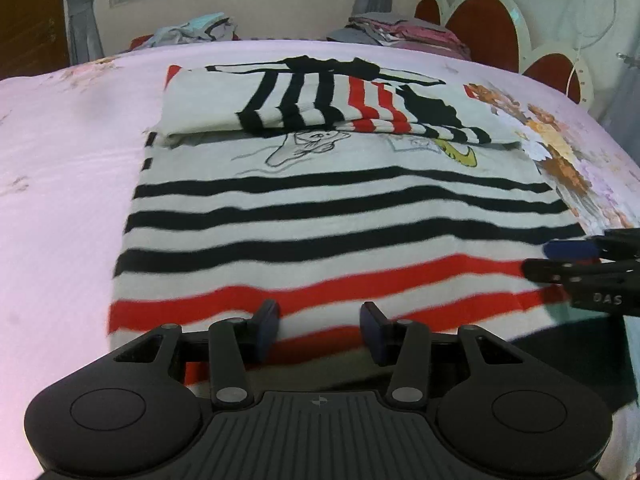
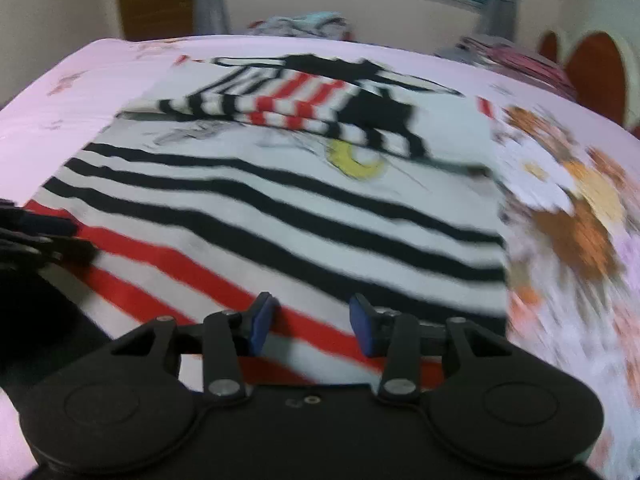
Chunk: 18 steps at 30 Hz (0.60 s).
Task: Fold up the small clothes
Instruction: 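Grasp the black hem band with both tools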
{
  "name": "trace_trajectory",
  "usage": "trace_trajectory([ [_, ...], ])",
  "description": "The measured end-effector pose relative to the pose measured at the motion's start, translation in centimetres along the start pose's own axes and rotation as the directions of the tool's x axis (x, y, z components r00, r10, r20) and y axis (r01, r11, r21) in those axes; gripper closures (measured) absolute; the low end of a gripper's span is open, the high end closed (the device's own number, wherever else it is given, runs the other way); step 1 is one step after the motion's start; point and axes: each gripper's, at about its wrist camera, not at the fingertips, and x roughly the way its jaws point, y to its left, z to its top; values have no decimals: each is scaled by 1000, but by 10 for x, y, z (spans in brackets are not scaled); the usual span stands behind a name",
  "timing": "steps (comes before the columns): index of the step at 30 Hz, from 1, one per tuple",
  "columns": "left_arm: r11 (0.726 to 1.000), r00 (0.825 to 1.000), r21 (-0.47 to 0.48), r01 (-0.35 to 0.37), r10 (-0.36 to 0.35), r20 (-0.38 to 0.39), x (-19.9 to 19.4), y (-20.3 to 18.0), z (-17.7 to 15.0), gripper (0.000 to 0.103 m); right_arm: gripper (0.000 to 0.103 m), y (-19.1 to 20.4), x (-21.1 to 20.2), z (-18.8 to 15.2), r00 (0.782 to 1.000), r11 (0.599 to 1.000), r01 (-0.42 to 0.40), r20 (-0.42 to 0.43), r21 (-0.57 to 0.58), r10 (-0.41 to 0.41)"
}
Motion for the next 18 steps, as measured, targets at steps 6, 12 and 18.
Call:
trace_trajectory([
  [6, 1000, 1000, 2, 14, -14, 5, -17, 5, -14, 57, 61, 14, -22, -17, 997, 996, 73, -15, 40, -73],
  [12, 999, 999, -24, 30, -30, 12, -33, 19, -28, 54, 56, 21, -36, -34, 994, 989, 112, -18, 100, -111],
  [18, 998, 999, -52, 32, -30, 43, -51, 32, -40, 43, 51, 8, -53, -48, 986, 968, 164, -24, 189, -162],
])
